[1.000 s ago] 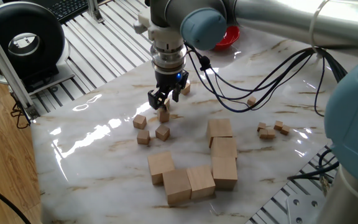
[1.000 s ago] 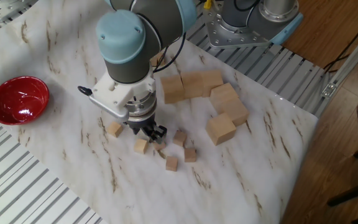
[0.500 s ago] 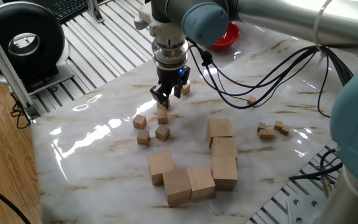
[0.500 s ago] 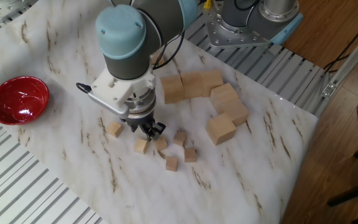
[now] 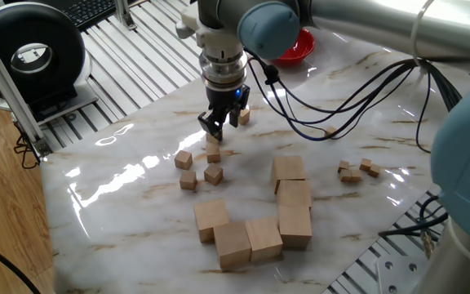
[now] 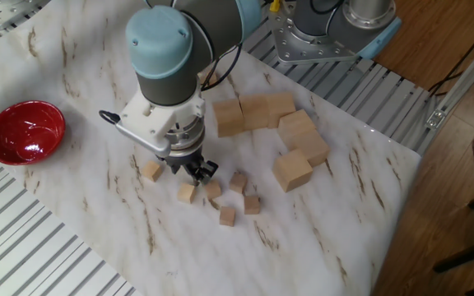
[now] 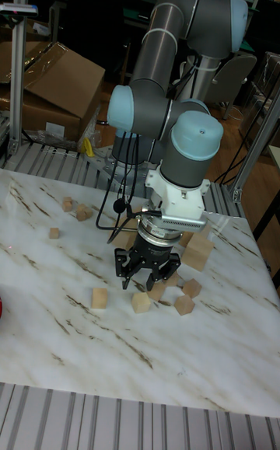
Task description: Stack the blocks in a vertical line of five
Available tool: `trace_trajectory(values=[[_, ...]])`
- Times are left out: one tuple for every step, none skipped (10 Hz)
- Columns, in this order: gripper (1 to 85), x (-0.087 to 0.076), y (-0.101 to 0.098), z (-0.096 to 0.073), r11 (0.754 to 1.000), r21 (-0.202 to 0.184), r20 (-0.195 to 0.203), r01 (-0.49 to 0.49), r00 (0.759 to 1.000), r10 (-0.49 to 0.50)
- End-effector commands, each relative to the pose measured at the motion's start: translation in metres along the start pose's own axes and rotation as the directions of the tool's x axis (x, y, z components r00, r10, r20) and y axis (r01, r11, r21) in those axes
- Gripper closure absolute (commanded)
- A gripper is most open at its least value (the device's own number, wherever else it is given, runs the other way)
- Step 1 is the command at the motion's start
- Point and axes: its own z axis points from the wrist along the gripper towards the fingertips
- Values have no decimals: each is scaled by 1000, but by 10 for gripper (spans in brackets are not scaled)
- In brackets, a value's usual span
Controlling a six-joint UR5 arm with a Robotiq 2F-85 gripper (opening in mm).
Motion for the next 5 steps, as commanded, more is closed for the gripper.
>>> trace_trajectory(values=[[330,-4,3,1,1000,-12,10,20,1000,-20],[327,-4,3,2,1000,-14,7,21,1000,-21],[320,-5,3,4,1000,-13,7,23,1000,-23],[320,-6,3,6,1000,-9,11,24,1000,-24],[317,-4,4,7,1000,-8,11,26,1000,-26]])
